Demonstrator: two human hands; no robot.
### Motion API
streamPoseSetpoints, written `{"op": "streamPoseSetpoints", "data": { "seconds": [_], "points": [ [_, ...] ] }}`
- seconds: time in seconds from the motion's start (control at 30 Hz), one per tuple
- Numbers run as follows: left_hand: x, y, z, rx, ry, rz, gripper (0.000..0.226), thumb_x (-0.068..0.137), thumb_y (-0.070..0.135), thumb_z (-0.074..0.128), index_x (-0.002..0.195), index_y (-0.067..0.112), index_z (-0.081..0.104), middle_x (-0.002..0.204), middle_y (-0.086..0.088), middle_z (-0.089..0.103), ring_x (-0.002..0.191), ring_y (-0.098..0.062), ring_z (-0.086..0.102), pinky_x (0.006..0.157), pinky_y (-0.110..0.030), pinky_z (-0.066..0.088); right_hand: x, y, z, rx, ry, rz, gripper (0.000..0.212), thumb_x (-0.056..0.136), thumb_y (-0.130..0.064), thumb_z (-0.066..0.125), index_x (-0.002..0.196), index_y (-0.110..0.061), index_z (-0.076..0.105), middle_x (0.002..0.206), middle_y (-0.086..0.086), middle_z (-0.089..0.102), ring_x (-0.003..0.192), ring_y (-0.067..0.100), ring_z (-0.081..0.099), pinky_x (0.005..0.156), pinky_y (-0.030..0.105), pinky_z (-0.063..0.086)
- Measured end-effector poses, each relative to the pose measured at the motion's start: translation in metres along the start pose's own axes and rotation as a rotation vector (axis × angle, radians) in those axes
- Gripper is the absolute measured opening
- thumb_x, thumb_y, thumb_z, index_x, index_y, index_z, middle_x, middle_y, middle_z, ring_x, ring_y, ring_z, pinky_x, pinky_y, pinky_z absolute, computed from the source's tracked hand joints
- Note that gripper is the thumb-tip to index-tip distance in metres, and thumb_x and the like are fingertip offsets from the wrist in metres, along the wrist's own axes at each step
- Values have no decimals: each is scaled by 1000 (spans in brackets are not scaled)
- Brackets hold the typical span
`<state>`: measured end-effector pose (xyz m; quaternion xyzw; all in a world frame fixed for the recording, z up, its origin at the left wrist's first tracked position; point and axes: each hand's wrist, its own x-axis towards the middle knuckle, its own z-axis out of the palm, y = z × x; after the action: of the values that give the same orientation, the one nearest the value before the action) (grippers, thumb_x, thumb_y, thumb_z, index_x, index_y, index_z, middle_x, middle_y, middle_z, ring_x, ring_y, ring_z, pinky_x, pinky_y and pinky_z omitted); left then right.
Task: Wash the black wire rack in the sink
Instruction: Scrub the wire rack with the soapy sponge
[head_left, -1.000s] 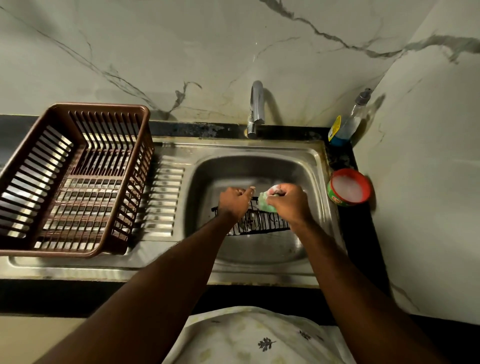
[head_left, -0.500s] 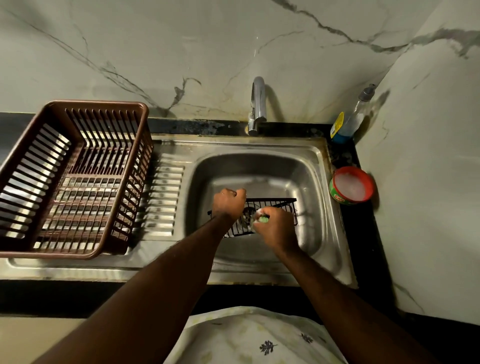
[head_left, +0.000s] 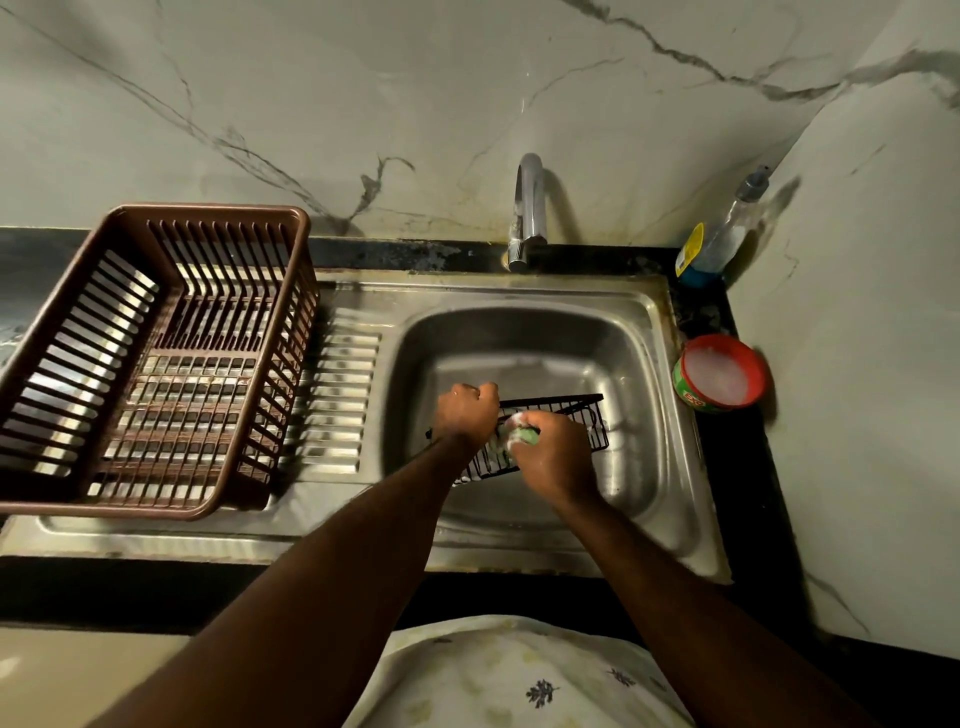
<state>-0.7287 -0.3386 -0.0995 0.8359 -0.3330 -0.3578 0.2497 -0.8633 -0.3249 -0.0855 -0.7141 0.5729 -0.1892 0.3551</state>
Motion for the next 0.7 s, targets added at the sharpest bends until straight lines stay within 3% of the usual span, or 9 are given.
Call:
{"op": "streamPoseSetpoints", "data": {
  "seconds": [0.1, 0.2, 0.33, 0.5, 0.7],
  "points": [
    [-2, -3, 0, -10, 0, 11, 44, 98, 34, 44, 71, 7, 65, 87, -20, 70, 76, -31, 62, 67, -38, 50, 3, 3, -6, 18, -34, 48, 17, 79, -9, 71, 92, -18, 77, 83, -6, 74, 71, 6, 63, 57, 5, 40],
    [-3, 3, -1, 52, -17, 38, 43, 99, 31, 43, 90, 0, 72, 104, -26, 70, 92, -38, 63, 79, -40, 50, 13, -5, -5, 28, 51, 3, 18, 73, -5, 70, 87, -15, 76, 82, -1, 74, 72, 12, 64, 63, 19, 46],
    [1, 5, 2, 85, -32, 12, 44, 97, 34, 40, 90, 4, 71, 102, -22, 69, 82, -30, 56, 71, -34, 40, 28, -13, 1, 33, 137, -16, 21, 70, -4, 72, 89, -12, 72, 86, 6, 71, 78, 21, 64, 67, 27, 51],
    [3, 9, 0, 30, -17, -58, 48, 97, 35, 40, 103, -1, 71, 101, -19, 65, 90, -34, 59, 74, -35, 41, 27, -4, -1, -32, 13, 46, 15, 68, -15, 76, 83, -17, 72, 77, 1, 73, 71, 20, 67, 57, 24, 44],
    [3, 10, -2, -14, -19, -80, 46, 96, 36, 40, 94, 1, 70, 100, -21, 68, 89, -34, 63, 71, -35, 43, 20, 1, -14, -75, -119, 95, 32, 62, -17, 86, 93, -21, 77, 85, -5, 74, 75, 11, 67, 62, 18, 48]
  ]
}}
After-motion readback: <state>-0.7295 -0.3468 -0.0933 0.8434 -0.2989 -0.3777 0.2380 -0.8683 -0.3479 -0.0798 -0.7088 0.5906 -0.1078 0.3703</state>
